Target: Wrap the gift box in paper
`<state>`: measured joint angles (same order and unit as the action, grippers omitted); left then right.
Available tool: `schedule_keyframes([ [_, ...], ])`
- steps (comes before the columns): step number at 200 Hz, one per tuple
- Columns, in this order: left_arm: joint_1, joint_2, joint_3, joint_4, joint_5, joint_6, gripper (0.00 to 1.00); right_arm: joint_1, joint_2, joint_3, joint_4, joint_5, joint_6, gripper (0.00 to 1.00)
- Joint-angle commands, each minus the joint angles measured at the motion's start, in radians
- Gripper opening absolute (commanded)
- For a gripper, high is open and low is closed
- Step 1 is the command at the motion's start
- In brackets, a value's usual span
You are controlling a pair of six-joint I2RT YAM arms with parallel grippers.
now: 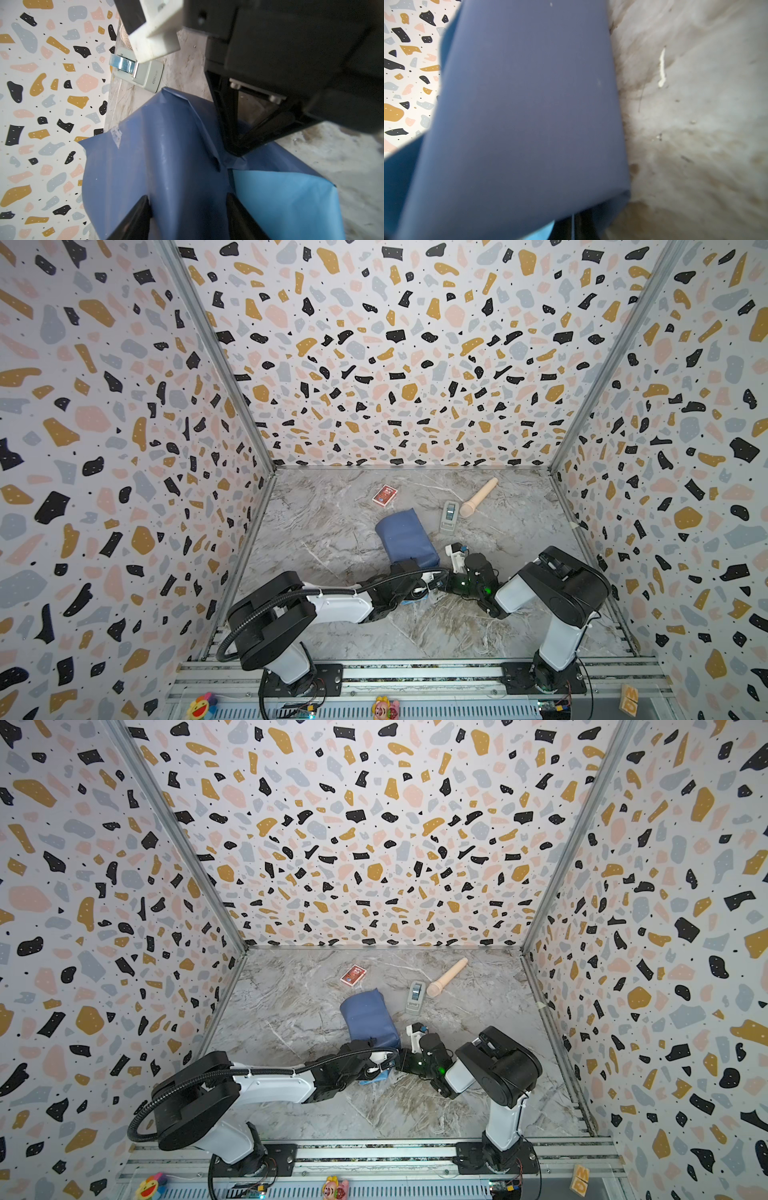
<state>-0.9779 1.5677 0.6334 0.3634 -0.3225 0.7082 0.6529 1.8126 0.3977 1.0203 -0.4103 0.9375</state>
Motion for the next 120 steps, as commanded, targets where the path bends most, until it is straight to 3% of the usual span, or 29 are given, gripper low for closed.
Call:
schedule_keyframes([
  [1,0.002,0.014,0.016,-0.026,0.053,-0.044,0.62,0.007,0.032,-0.016,-0.055,0.016,0.003,0.08],
  [51,0.002,0.062,0.046,0.027,0.018,-0.095,0.7,0.006,0.039,-0.018,-0.045,0.015,0.003,0.07],
  [70,0.002,0.087,0.057,0.044,0.002,-0.115,0.78,0.005,0.046,-0.023,-0.029,0.012,0.009,0.07],
  [120,0.002,0.13,0.091,0.066,-0.04,-0.137,0.81,0.004,0.055,-0.033,-0.008,0.007,0.016,0.07],
])
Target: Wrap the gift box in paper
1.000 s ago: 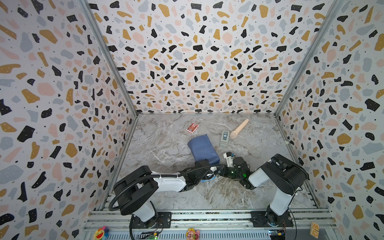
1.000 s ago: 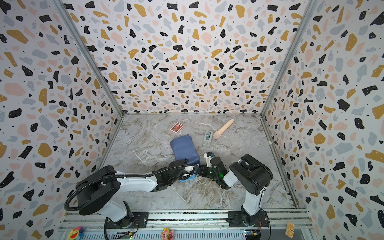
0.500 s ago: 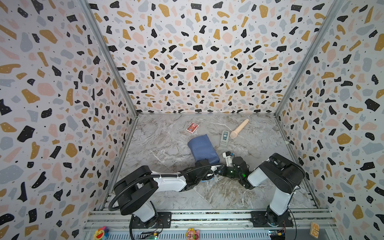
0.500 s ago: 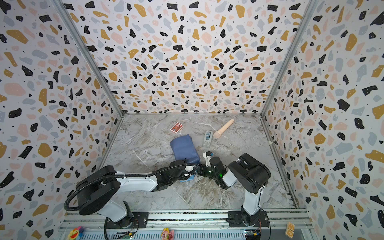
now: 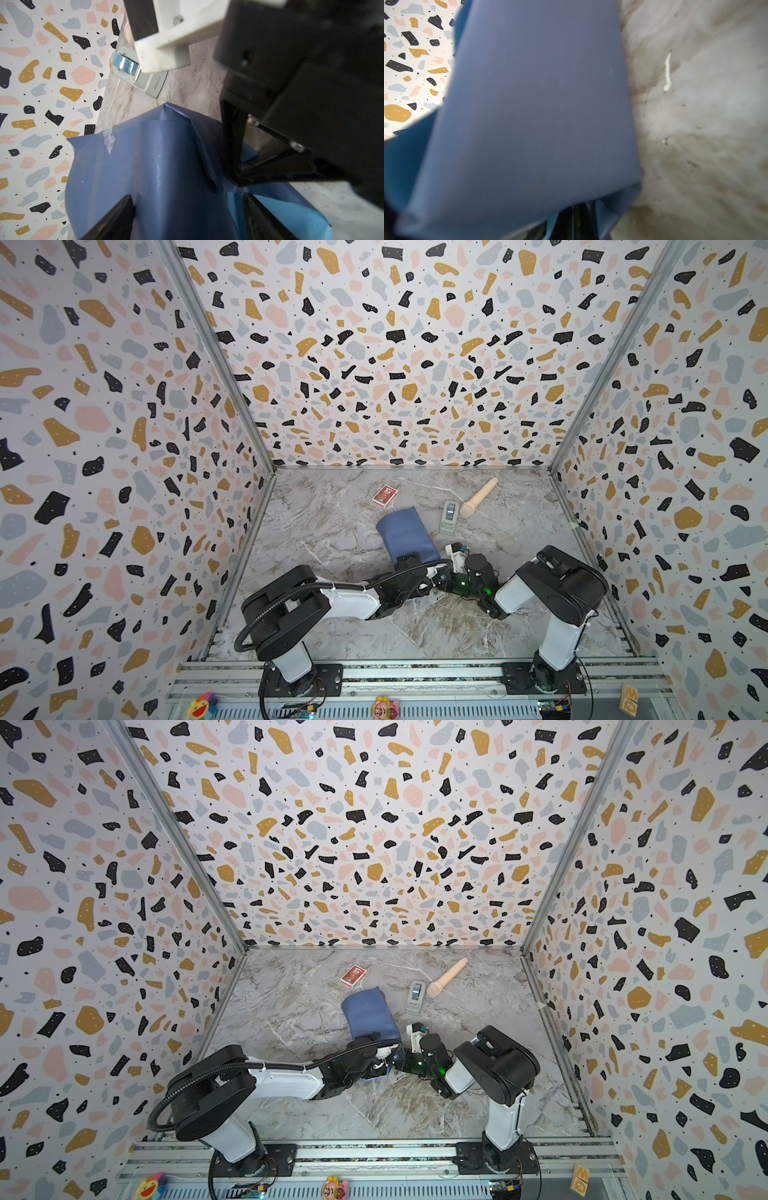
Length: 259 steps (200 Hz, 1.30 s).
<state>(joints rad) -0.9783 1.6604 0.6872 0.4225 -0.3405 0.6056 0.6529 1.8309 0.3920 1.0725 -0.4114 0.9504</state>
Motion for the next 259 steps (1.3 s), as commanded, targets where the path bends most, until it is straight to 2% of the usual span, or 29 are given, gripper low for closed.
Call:
schedule_keyframes([
  [1,0.003,0.038,0.039,0.007,-0.024,-0.035,0.81,0.004,0.036,-0.027,-0.059,0.008,0.003,0.07],
  [59,0.004,0.043,0.028,0.072,-0.105,-0.043,0.77,-0.004,0.03,-0.042,-0.051,0.008,0.006,0.07],
  [127,0.004,0.052,0.047,0.102,-0.097,-0.063,0.83,-0.009,0.053,-0.046,-0.028,0.005,0.029,0.07],
  [169,0.005,0.089,0.075,0.096,-0.143,-0.066,0.84,-0.01,0.056,-0.047,-0.023,-0.001,0.032,0.06],
  [205,0.006,0.111,0.073,0.098,-0.173,-0.059,0.81,-0.02,0.04,-0.05,-0.025,-0.012,0.03,0.06],
  [259,0.009,0.112,0.051,0.113,-0.158,-0.052,0.77,-0.045,-0.055,-0.031,-0.09,-0.046,0.009,0.08],
])
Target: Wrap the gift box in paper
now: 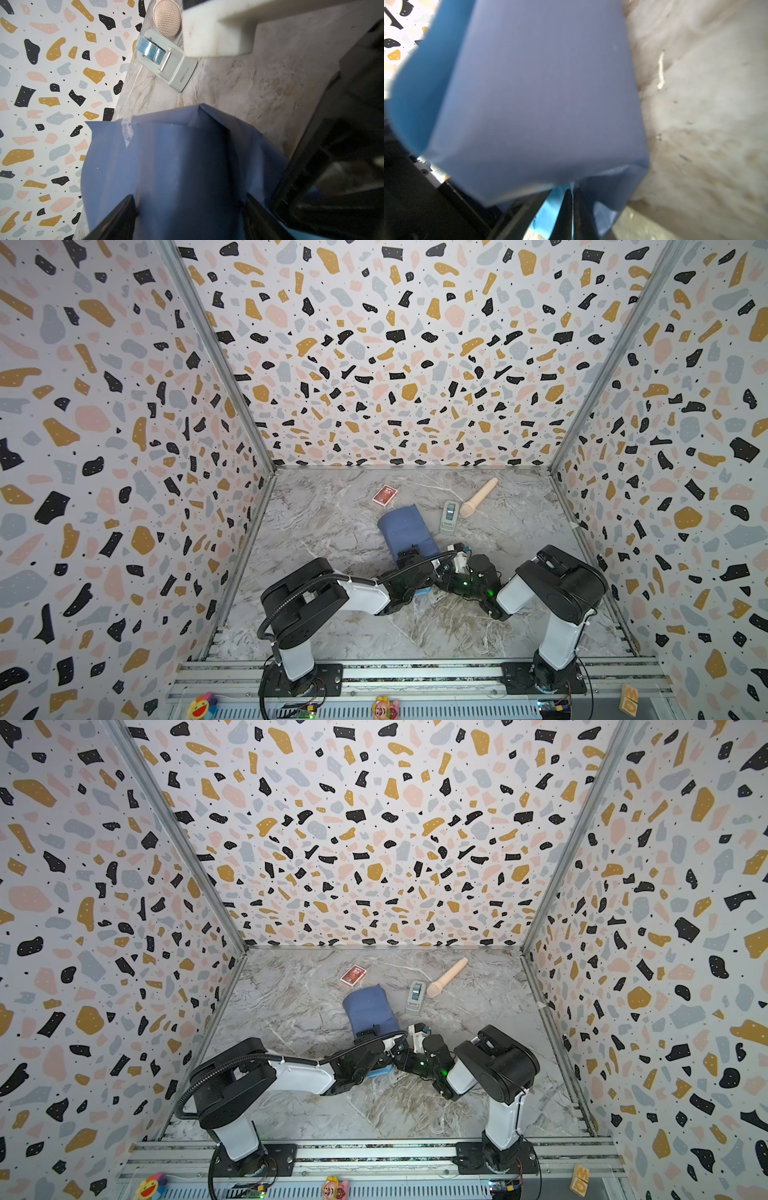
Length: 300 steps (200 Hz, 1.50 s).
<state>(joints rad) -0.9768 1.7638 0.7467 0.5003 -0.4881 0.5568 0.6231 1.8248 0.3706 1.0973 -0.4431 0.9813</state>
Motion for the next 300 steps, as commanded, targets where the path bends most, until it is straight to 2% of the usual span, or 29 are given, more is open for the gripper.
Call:
schedule_keyframes([
  [1,0.007,0.009,-0.009,0.035,-0.011,-0.003,0.77,-0.015,-0.052,-0.01,-0.117,-0.015,-0.024,0.08],
  [71,0.008,0.01,-0.017,0.038,-0.013,0.0,0.77,-0.066,-0.149,0.007,-0.225,-0.06,-0.075,0.1],
  [166,0.008,0.006,-0.018,0.04,-0.009,-0.003,0.77,-0.093,-0.047,0.06,-0.239,-0.088,-0.099,0.09],
  [224,0.009,0.013,-0.013,0.04,-0.006,-0.006,0.77,-0.069,-0.074,0.034,-0.332,-0.077,-0.083,0.06],
  [300,0.008,0.013,-0.012,0.04,-0.005,-0.008,0.77,-0.024,-0.11,-0.001,-0.37,-0.061,-0.04,0.04],
])
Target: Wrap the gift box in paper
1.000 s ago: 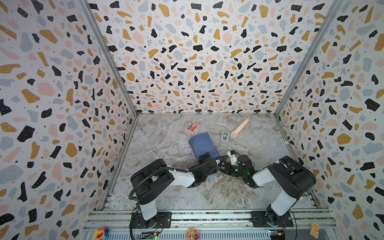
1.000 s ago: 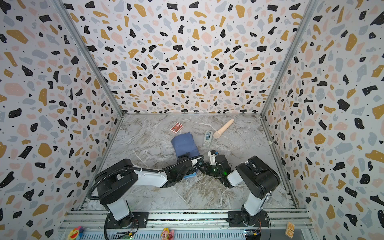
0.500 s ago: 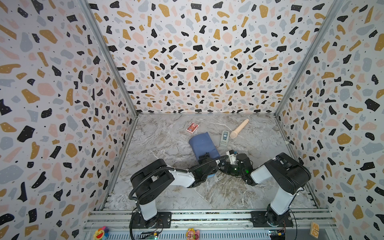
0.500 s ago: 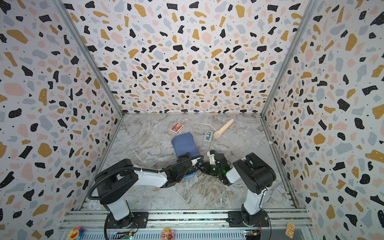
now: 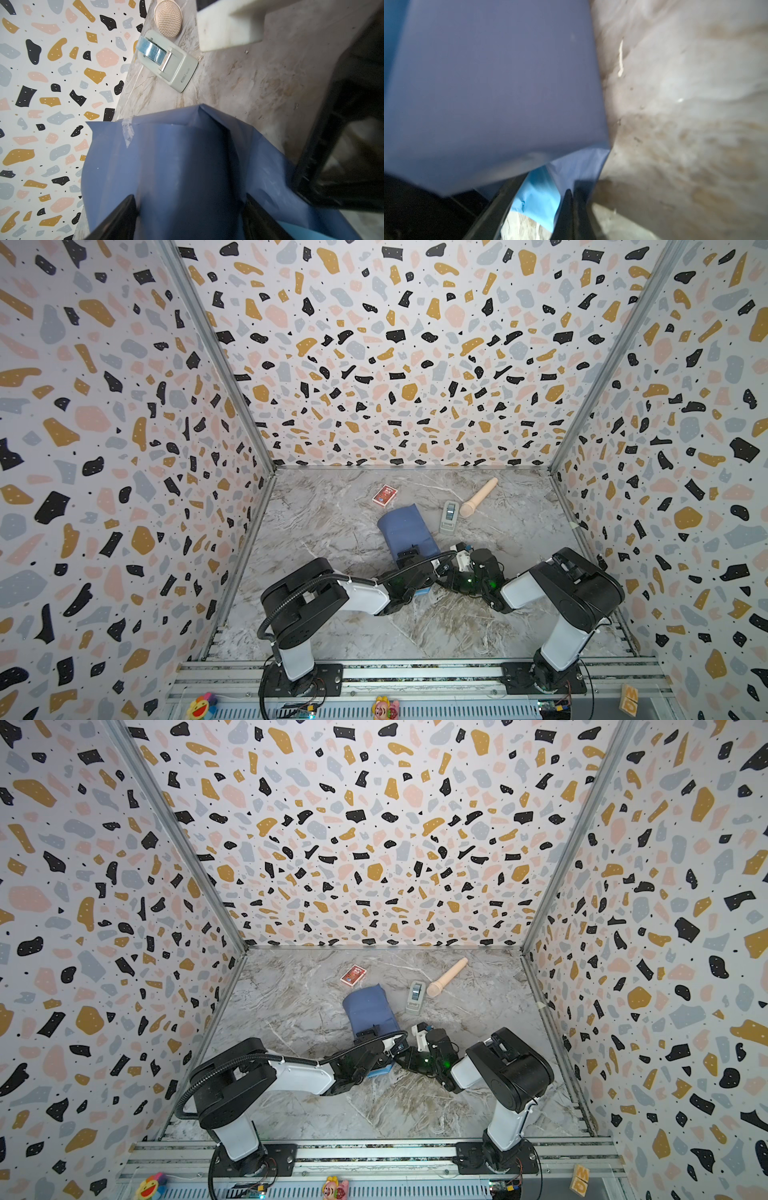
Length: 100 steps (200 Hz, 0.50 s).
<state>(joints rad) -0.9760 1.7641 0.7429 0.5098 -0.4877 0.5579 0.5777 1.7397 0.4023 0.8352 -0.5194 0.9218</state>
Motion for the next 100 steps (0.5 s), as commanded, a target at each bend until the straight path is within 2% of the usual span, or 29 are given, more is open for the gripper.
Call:
schedule_keyframes([
  [1,0.008,0.011,-0.008,0.03,-0.005,-0.009,0.77,0.023,-0.025,-0.034,-0.108,0.017,0.02,0.03],
  [100,0.008,0.008,-0.01,0.032,-0.005,-0.011,0.76,0.071,-0.046,-0.058,-0.128,0.04,0.072,0.01],
])
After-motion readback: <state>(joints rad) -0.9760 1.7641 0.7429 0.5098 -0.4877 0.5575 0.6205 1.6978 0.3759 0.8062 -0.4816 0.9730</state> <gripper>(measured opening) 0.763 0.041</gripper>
